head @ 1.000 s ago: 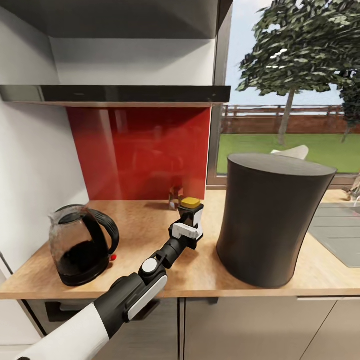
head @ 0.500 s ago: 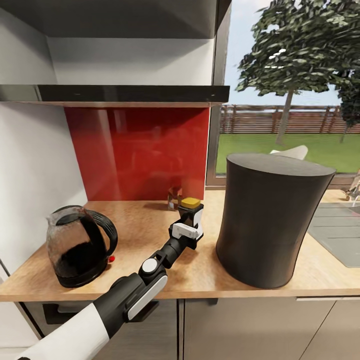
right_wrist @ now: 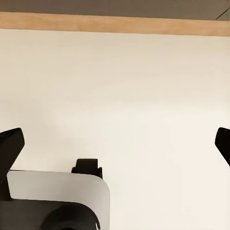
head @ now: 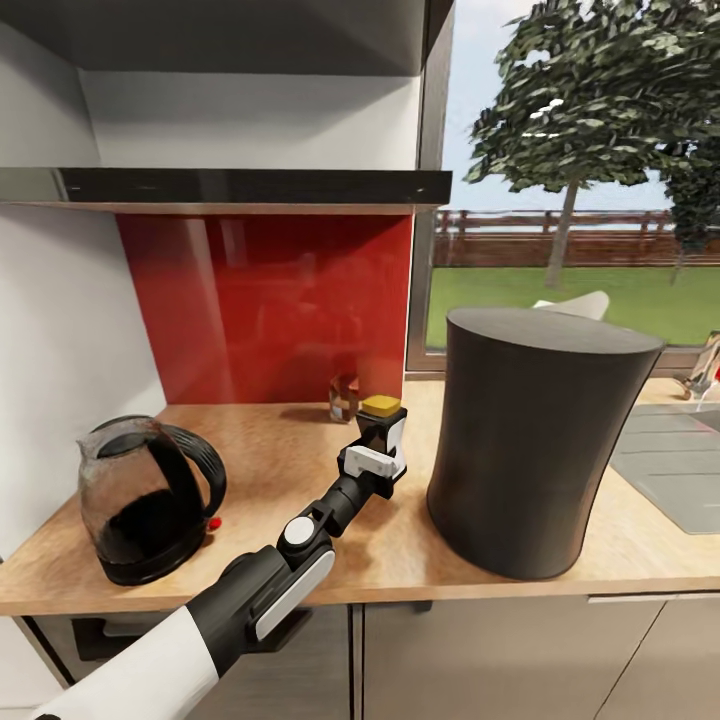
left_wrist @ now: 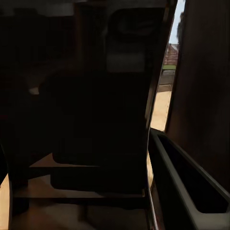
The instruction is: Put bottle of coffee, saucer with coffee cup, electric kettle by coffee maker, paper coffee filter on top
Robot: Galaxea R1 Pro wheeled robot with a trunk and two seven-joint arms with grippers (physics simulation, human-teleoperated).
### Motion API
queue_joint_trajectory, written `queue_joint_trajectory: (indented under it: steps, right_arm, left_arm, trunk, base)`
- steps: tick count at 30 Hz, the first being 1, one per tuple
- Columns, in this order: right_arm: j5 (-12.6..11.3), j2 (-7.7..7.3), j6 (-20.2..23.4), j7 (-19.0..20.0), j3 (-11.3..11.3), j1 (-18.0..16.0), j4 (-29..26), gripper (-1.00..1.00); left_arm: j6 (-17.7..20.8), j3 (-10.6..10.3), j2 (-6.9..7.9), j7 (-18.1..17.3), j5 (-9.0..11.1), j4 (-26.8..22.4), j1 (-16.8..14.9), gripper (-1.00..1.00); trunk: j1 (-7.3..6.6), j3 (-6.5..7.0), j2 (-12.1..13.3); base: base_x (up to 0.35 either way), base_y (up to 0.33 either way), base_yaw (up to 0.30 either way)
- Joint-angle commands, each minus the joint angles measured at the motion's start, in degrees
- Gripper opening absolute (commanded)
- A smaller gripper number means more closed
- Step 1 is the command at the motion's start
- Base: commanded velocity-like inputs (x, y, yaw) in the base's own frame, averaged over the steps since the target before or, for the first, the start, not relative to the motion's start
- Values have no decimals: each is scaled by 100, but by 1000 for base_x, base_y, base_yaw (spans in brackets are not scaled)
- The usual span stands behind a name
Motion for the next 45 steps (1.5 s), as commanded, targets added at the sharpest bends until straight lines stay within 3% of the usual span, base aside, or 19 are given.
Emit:
queue_joint_trajectory:
  steps: [1, 16, 19, 24, 45]
  right_arm:
    - [5, -2, -18, -1, 10, -4, 5, 100]
    - [3, -2, -18, -1, 10, -4, 5, 100]
    - [6, -2, -18, -1, 10, -4, 5, 100]
    - [3, -2, -18, -1, 10, -4, 5, 100]
    - [4, -2, -18, -1, 10, -4, 5, 100]
  left_arm:
    - [-28, -24, 3, 35, 39, 1, -9, -100]
    - [37, -33, -12, 27, 30, 3, -9, -100]
    - [164, -22, -140, 26, 26, 11, -9, -100]
    - [345, -3, -218, 31, 22, 12, -9, -100]
    - [385, 37, -234, 32, 21, 27, -9, -100]
  trunk:
    - [1, -6, -3]
    - [1, -6, -3]
    - [1, -6, -3]
    - [1, -6, -3]
    - [1, -33, -3]
  base:
    - [69, 0, -2]
    - [7, 0, 0]
    - [0, 0, 0]
    - [0, 0, 0]
    - [0, 0, 0]
